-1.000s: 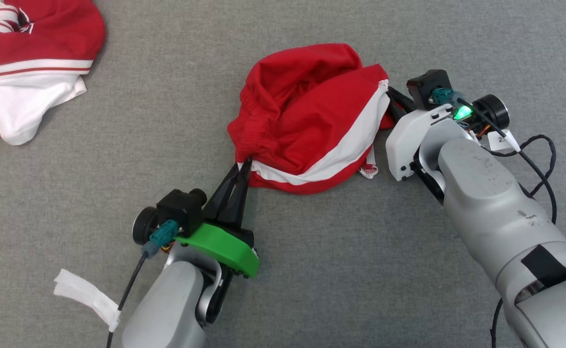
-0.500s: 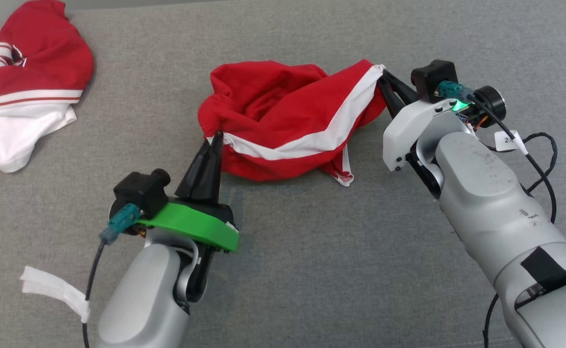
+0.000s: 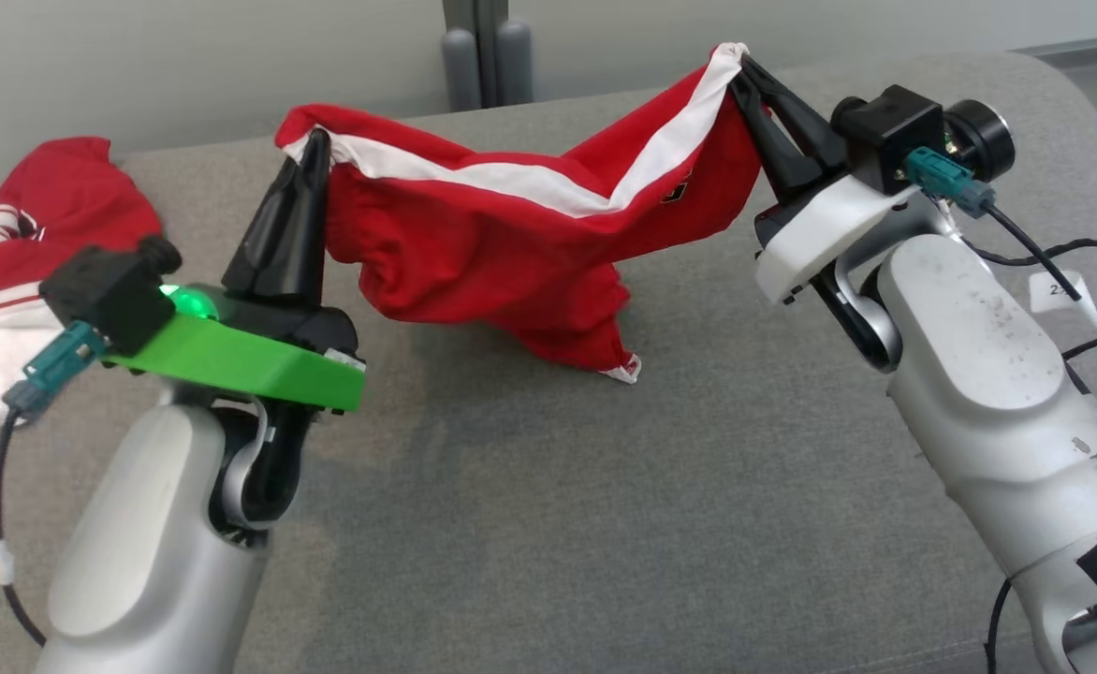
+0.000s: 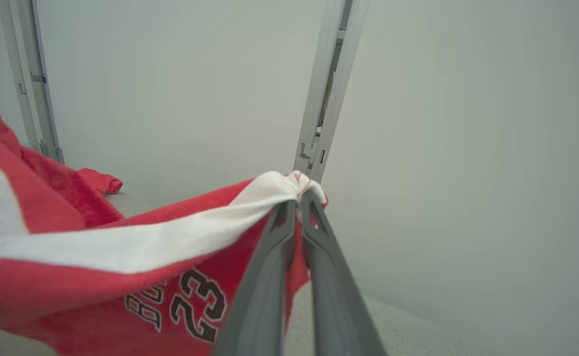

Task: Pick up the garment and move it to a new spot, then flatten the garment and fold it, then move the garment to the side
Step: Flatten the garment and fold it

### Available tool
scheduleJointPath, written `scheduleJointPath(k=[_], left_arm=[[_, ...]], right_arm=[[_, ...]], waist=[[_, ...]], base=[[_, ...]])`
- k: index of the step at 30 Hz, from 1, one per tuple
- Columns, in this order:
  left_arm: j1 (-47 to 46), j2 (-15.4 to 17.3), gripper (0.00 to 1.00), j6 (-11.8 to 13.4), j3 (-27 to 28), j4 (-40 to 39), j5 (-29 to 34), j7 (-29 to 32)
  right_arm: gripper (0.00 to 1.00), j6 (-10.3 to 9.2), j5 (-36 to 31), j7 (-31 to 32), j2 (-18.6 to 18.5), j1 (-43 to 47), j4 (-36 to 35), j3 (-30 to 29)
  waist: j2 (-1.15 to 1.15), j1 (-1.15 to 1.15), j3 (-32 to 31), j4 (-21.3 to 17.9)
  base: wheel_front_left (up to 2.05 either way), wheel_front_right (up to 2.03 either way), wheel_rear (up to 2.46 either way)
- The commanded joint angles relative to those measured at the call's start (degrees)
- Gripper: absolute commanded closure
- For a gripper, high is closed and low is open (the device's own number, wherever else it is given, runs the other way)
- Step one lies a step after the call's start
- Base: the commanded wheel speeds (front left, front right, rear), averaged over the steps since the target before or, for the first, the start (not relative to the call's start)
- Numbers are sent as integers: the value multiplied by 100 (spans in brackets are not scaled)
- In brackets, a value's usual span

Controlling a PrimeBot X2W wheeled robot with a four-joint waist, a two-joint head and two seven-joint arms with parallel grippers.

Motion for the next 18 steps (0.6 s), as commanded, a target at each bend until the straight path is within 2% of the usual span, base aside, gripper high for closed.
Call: scheduleJointPath(k=[1,6,12,18], left_arm=[[-95,117,100,46,77,-190,-66,67],[-19,370,100,222,283,-1009,-161,326],[158,641,100,522,459,-1968,-182,705],[57,864,100,603,425,-2276,-137,1087]], right_arm=[[100,-6,-50,-9,-73,146,-231,-49],[100,-6,-188,144,-300,402,-1241,-326],[100,-6,-415,730,-452,874,-2802,-870],[100,-6,-714,1360,-453,1277,-3780,-1110]], waist=[[0,0,-361,-240],[0,0,-631,-367],[0,0,-756,-456],[0,0,-542,-521]], base=[[0,0,0],[0,0,0],[0,0,0],[0,0,0]])
